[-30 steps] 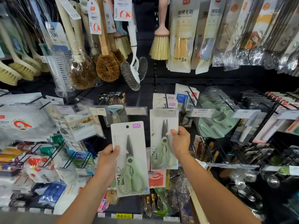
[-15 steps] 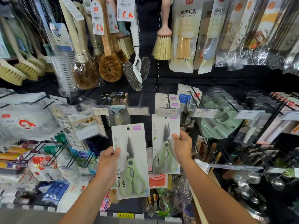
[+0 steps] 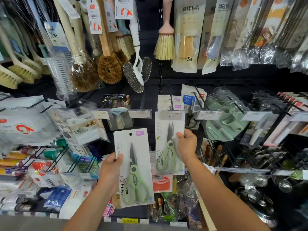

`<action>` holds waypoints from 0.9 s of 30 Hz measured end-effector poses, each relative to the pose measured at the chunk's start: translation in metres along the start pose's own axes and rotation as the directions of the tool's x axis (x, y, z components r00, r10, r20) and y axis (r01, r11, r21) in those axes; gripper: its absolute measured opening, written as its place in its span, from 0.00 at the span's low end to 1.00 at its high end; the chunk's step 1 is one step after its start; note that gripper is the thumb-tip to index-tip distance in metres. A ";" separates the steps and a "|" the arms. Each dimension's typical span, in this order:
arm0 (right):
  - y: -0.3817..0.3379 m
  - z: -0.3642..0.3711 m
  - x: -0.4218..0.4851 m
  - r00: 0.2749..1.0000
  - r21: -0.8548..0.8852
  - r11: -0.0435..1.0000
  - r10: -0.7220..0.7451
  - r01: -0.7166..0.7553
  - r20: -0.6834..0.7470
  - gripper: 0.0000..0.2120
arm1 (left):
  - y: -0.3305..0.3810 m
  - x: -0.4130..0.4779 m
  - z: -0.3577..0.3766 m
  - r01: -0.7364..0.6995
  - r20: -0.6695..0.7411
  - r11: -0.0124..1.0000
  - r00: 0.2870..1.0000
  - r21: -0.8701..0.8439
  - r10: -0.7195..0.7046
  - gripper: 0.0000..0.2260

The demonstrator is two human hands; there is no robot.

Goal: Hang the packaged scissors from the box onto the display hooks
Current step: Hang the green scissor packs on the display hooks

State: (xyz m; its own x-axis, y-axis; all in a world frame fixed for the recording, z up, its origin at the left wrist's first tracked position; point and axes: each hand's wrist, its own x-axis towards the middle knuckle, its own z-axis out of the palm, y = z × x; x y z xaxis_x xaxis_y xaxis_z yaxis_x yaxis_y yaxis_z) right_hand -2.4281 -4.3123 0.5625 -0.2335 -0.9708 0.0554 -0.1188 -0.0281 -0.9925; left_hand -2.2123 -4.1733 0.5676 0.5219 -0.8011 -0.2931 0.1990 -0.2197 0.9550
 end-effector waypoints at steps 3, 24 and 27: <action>0.002 -0.002 -0.001 1.000 -0.017 1.000 0.005 -0.005 0.023 0.10 | 0.002 -0.001 0.001 -0.001 0.003 1.000 1.000 0.006 0.001 0.12; 0.002 0.003 0.019 0.999 -0.012 0.999 0.040 -0.040 0.003 0.15 | 0.000 -0.010 -0.002 -0.012 0.007 1.000 1.000 0.024 0.012 0.09; -0.004 0.009 0.026 0.998 -0.017 0.998 0.064 -0.063 0.009 0.10 | -0.001 -0.011 -0.004 -0.008 -0.002 1.000 1.000 0.013 0.008 0.10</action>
State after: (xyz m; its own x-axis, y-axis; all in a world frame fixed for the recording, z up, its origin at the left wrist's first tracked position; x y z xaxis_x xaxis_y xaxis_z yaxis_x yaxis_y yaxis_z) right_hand -2.4249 -4.3394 0.5664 -0.2319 -0.9727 -0.0088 -0.1199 0.0375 -0.9921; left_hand -2.2147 -4.1616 0.5698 0.5254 -0.8014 -0.2859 0.1840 -0.2210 0.9578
